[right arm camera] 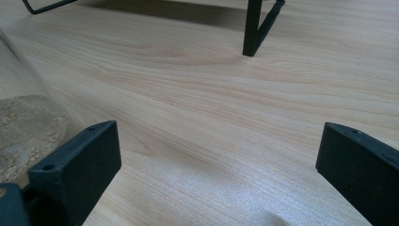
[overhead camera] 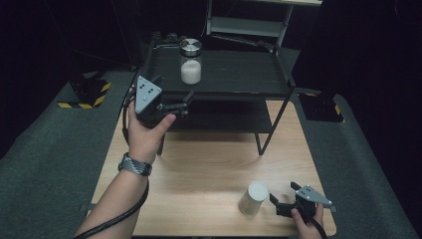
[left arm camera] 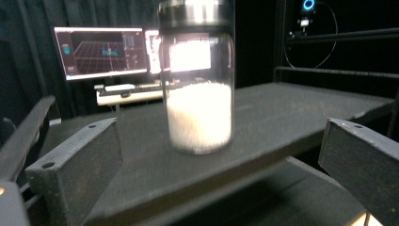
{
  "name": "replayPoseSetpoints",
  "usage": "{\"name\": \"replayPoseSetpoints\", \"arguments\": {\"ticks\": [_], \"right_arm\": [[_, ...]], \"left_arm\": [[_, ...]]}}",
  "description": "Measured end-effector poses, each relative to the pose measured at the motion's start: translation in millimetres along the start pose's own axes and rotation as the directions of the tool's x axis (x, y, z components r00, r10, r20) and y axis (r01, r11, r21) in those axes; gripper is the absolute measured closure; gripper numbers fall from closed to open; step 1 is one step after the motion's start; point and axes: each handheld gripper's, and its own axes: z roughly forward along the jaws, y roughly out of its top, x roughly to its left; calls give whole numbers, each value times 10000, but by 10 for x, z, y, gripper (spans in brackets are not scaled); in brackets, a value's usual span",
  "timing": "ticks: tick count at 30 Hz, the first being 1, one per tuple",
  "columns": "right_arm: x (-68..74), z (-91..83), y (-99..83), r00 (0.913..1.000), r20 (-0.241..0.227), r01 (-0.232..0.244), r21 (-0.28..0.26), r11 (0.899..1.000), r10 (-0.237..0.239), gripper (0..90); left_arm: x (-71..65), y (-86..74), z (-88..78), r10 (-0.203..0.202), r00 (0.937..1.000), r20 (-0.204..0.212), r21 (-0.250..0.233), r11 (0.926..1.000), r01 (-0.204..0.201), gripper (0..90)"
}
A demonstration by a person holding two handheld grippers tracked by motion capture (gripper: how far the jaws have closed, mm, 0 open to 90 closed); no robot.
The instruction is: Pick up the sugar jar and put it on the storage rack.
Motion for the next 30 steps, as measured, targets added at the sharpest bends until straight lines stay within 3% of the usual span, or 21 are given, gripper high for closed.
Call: {"name": "replayPoseSetpoints", "arguments": {"ticks": [6,16,30], "right_arm": [[8,1,4,10000,23,24,23,10000,-24,6],[9,2,4,10000,24,54,24,10000,-54,6],[24,5,12,9999,69,106,67,9999,-107,6]], "left_arm": [[28,-105,-133,-126,9999,85,96,9999,126,5],[102,-338,-378,23,9998,206,618,9981,-36,5],[253,-770,-770,-99,9999,62,1708,9853,87,5]]}}
